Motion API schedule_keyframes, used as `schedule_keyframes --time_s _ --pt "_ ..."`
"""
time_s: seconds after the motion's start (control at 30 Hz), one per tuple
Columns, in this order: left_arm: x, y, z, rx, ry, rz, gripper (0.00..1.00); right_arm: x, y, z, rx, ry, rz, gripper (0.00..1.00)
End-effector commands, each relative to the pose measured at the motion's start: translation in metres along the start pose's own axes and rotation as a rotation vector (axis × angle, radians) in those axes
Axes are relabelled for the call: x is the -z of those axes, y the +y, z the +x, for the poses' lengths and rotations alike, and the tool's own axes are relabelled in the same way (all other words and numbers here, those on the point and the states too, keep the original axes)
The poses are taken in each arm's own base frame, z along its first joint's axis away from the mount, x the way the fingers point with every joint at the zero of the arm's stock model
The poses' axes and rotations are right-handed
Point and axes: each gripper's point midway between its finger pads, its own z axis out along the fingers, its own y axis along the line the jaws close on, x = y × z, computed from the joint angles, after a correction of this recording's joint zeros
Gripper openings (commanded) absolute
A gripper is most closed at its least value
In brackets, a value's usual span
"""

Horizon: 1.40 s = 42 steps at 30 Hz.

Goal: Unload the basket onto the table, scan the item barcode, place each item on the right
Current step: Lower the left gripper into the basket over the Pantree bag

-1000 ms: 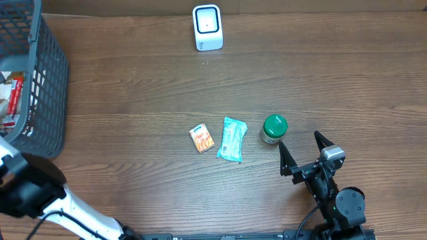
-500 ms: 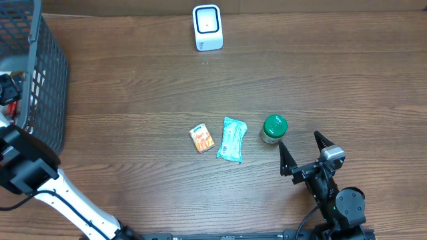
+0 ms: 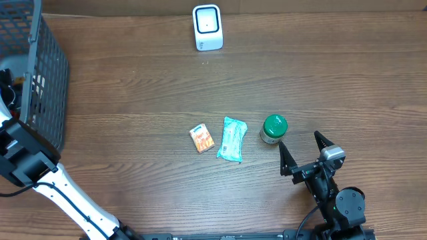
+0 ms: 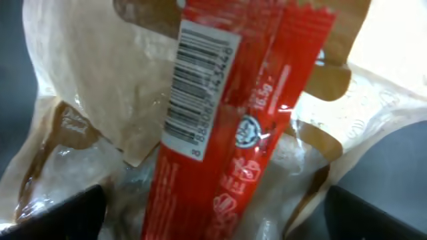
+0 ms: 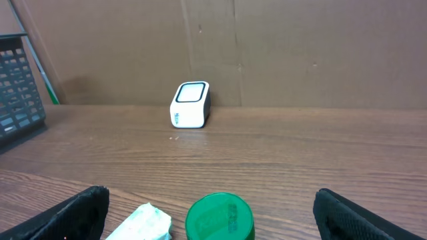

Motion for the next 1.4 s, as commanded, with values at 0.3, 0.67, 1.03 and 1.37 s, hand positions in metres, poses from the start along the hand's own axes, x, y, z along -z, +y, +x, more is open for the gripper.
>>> schedule_keyframes --time_s 0.3,0.67,1.03,1.37 --pt "-0.025 -0.004 0.015 -0.009 0.071 0.004 0.12 0.000 -0.001 0.002 -0.004 -0.004 0.001 1.00" --pt "0.143 -0.002 -0.050 0.068 -0.329 -0.056 0.04 0.000 -0.001 0.002 -0.004 -0.004 0.001 1.00" --pt "0.338 -0.010 -0.034 0.259 -0.700 -0.022 0.04 0.000 -0.001 0.002 -0.004 -0.004 0.002 1.00" --pt "0.358 -0.040 0.000 0.293 -0.643 0.121 0.04 0.000 -0.001 0.002 -0.004 -0.004 0.001 1.00"
